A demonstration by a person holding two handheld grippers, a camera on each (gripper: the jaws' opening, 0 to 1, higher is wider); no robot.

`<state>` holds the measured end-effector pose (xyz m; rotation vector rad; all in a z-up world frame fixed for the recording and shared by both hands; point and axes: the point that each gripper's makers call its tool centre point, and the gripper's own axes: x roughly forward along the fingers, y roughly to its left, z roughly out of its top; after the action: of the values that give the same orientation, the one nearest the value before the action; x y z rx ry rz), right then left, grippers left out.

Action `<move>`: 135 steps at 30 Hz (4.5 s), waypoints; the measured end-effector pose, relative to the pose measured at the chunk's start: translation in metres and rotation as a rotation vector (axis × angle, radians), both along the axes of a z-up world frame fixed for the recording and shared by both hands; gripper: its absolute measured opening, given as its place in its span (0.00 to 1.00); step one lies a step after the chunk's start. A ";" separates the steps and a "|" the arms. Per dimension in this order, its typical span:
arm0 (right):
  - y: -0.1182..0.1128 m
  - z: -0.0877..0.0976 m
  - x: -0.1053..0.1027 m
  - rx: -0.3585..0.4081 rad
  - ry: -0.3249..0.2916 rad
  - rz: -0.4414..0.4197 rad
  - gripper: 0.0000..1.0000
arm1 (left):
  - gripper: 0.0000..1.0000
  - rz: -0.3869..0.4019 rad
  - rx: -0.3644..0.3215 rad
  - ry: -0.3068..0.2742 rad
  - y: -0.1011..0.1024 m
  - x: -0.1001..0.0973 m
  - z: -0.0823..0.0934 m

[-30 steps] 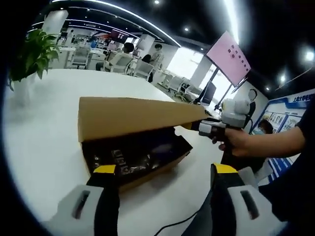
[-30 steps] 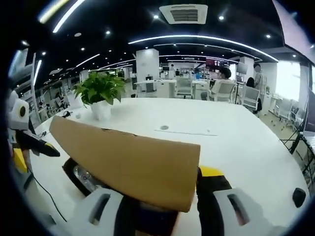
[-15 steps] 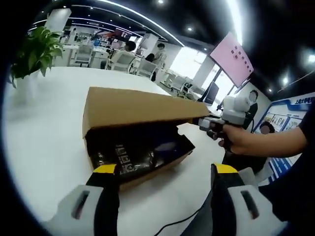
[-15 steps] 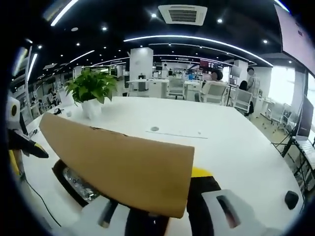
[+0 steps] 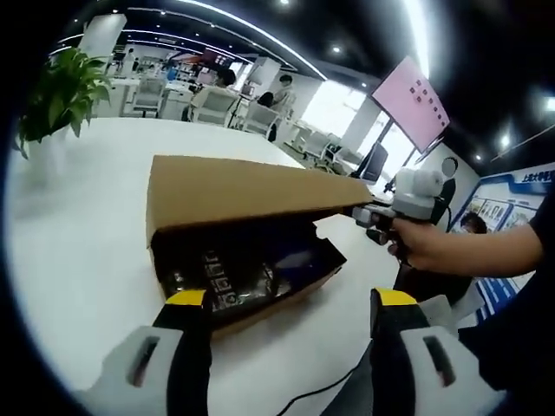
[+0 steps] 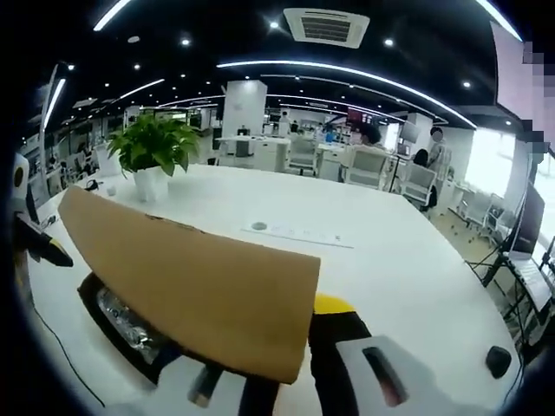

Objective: Operate the shoe box by opening the lid, removing the specified soft item, and placing it in the target area until the item is outside and the box remains undamaged.

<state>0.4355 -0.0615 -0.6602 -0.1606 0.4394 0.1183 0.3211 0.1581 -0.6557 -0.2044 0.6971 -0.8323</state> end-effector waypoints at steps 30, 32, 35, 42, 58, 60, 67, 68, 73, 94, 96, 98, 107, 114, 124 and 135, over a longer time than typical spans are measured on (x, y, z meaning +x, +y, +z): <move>0.003 0.028 -0.003 0.017 -0.008 -0.025 0.00 | 0.63 -0.250 0.353 -0.127 0.018 0.008 -0.030; 0.003 0.029 -0.004 0.001 -0.011 -0.015 0.00 | 0.63 -0.259 0.360 -0.128 0.018 0.008 -0.031; 0.003 0.029 -0.005 0.001 -0.011 -0.014 0.00 | 0.62 -0.277 0.362 -0.128 0.016 0.006 -0.033; 0.003 0.029 -0.003 0.003 -0.009 -0.016 0.00 | 0.43 -0.343 0.432 -0.158 0.016 0.005 -0.046; -0.001 0.024 0.000 -0.011 0.005 0.012 0.00 | 0.29 -0.527 0.598 -0.175 0.017 0.010 -0.071; -0.001 0.023 0.001 -0.010 0.010 0.014 0.00 | 0.29 -0.552 0.619 -0.174 0.017 0.008 -0.076; -0.001 0.023 0.000 -0.009 0.013 0.015 0.00 | 0.32 -0.585 0.653 -0.193 0.022 0.006 -0.079; -0.001 0.022 0.000 -0.007 0.013 0.014 0.00 | 0.32 -0.581 0.653 -0.191 0.023 0.007 -0.079; -0.001 0.021 -0.001 -0.008 0.015 0.015 0.00 | 0.38 -0.573 0.648 -0.193 0.023 0.009 -0.076; -0.001 0.017 -0.003 0.004 0.042 0.016 0.00 | 0.25 -0.679 0.739 -0.208 0.023 0.011 -0.100; -0.001 0.017 -0.003 0.002 0.043 0.018 0.00 | 0.25 -0.679 0.738 -0.207 0.023 0.011 -0.100; -0.001 0.017 -0.003 0.000 0.043 0.021 0.00 | 0.25 -0.676 0.733 -0.200 0.022 0.011 -0.102; -0.001 0.016 -0.003 0.001 0.050 0.018 0.00 | 0.30 -0.790 0.814 -0.231 0.020 -0.001 -0.116; -0.002 0.013 -0.005 0.002 0.055 0.018 0.00 | 0.26 -0.766 0.821 -0.190 0.026 0.006 -0.125; -0.002 0.010 -0.006 0.011 0.065 0.022 0.00 | 0.26 -0.838 0.914 -0.244 0.031 0.006 -0.138; -0.002 0.008 -0.008 0.012 0.072 0.019 0.00 | 0.17 -0.819 0.908 -0.241 0.031 0.012 -0.137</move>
<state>0.4273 -0.0633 -0.6518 -0.1487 0.5086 0.1462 0.3335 0.1889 -0.7931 1.0463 0.8703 -1.1911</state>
